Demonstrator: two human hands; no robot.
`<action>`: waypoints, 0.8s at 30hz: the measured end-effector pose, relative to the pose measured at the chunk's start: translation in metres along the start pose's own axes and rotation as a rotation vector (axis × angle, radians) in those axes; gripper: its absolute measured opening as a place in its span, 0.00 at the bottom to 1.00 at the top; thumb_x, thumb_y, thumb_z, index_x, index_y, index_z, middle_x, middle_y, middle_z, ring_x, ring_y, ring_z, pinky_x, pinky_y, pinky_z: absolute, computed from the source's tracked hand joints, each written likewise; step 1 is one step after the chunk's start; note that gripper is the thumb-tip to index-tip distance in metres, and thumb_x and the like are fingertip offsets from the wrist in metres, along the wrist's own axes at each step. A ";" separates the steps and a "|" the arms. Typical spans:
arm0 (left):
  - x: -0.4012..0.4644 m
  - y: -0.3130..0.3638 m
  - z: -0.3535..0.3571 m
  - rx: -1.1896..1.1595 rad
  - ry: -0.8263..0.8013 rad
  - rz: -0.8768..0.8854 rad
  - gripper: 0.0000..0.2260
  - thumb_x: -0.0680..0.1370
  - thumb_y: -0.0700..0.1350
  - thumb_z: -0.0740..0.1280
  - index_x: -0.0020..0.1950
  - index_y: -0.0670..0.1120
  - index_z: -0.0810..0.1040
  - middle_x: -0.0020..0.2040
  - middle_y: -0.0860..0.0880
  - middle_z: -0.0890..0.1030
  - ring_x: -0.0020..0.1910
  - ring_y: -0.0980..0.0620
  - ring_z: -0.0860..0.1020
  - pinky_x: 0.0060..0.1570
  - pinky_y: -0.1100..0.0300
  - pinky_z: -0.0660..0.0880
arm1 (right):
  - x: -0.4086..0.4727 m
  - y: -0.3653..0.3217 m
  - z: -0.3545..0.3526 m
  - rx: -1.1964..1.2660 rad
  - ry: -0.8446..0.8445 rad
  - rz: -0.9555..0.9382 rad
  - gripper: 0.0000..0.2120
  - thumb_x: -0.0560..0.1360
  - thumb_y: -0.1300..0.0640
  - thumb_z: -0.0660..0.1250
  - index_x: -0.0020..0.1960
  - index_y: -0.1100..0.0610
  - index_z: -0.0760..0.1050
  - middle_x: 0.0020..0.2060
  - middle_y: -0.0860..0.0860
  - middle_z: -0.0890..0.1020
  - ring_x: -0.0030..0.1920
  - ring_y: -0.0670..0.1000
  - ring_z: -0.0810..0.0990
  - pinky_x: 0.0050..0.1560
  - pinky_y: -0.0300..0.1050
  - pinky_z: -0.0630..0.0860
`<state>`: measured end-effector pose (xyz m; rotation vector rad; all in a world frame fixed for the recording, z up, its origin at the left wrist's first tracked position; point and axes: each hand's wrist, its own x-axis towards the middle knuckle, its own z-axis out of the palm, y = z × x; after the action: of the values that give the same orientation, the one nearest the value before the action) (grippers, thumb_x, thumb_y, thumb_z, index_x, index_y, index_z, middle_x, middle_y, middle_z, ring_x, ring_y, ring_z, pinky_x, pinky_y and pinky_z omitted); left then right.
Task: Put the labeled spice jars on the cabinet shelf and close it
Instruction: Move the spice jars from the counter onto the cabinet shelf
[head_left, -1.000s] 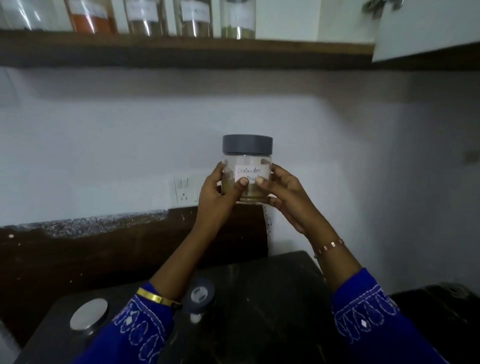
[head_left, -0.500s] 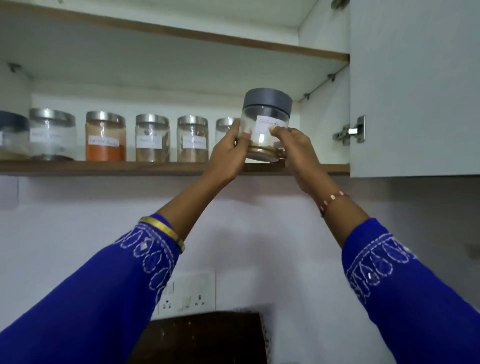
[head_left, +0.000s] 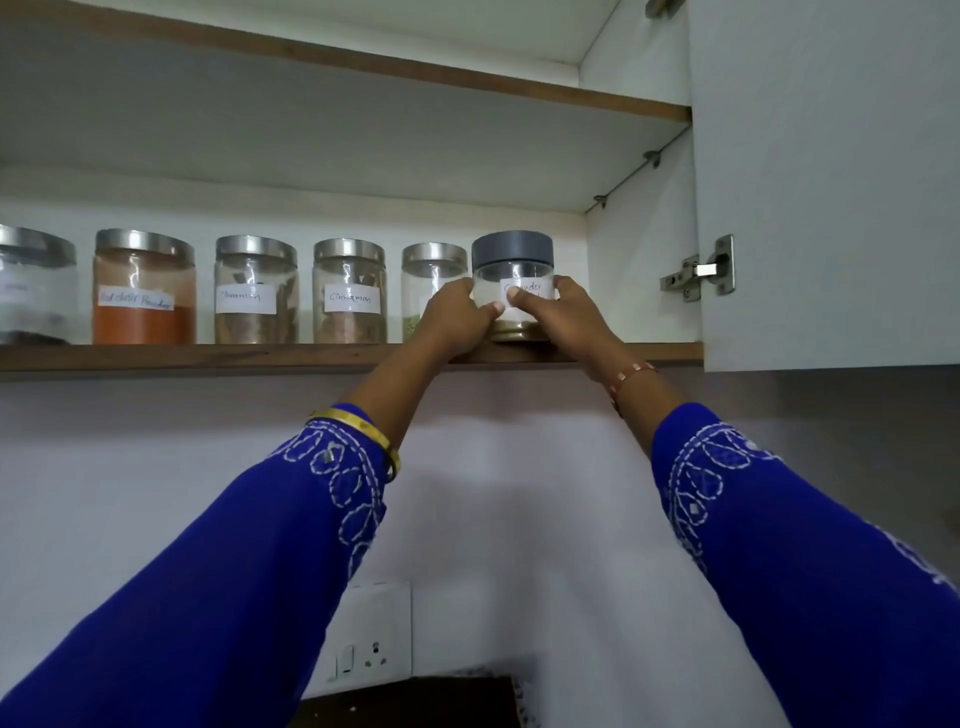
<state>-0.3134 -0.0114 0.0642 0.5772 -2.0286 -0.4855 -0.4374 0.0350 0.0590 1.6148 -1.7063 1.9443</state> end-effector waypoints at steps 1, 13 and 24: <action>0.003 -0.001 0.001 0.037 -0.002 -0.009 0.21 0.78 0.43 0.64 0.69 0.38 0.66 0.58 0.38 0.79 0.59 0.41 0.76 0.58 0.54 0.72 | 0.003 0.002 0.002 -0.032 0.008 -0.007 0.22 0.74 0.49 0.66 0.64 0.59 0.70 0.57 0.54 0.78 0.56 0.53 0.77 0.55 0.45 0.73; 0.013 -0.004 0.006 0.351 0.000 0.031 0.12 0.79 0.38 0.57 0.60 0.35 0.72 0.61 0.38 0.75 0.53 0.43 0.72 0.41 0.62 0.64 | 0.037 0.007 0.015 -0.217 -0.131 0.053 0.21 0.75 0.52 0.66 0.64 0.62 0.72 0.55 0.58 0.79 0.51 0.55 0.76 0.48 0.43 0.68; 0.010 -0.006 -0.002 0.381 0.006 -0.011 0.18 0.79 0.39 0.57 0.68 0.36 0.67 0.69 0.39 0.70 0.67 0.43 0.69 0.62 0.57 0.67 | 0.033 0.004 0.022 -0.209 -0.163 0.063 0.22 0.75 0.50 0.66 0.64 0.62 0.73 0.59 0.59 0.78 0.56 0.56 0.77 0.54 0.47 0.72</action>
<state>-0.3154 -0.0220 0.0689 0.8157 -2.1262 -0.0993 -0.4411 -0.0007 0.0759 1.7010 -1.9685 1.6329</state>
